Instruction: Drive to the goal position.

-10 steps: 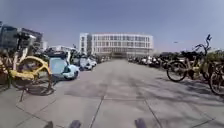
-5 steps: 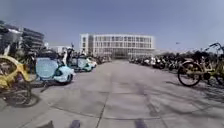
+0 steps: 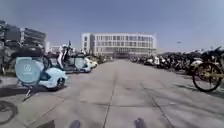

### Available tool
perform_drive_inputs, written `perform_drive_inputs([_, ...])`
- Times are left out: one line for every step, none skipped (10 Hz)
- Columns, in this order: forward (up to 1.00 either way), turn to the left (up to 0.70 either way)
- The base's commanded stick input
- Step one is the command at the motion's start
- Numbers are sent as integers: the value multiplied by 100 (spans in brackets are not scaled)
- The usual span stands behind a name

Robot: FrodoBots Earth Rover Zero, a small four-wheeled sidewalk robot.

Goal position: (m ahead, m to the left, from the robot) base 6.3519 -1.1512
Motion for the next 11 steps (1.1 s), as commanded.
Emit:
perform_drive_inputs([100,0])
perform_drive_inputs([100,0])
perform_drive_inputs([100,-22])
perform_drive_inputs([100,-13])
perform_drive_inputs([100,-10])
perform_drive_inputs([100,-29])
perform_drive_inputs([100,-26])
perform_drive_inputs([100,-1])
perform_drive_inputs([100,-17])
perform_drive_inputs([100,-40])
perform_drive_inputs([100,-40])
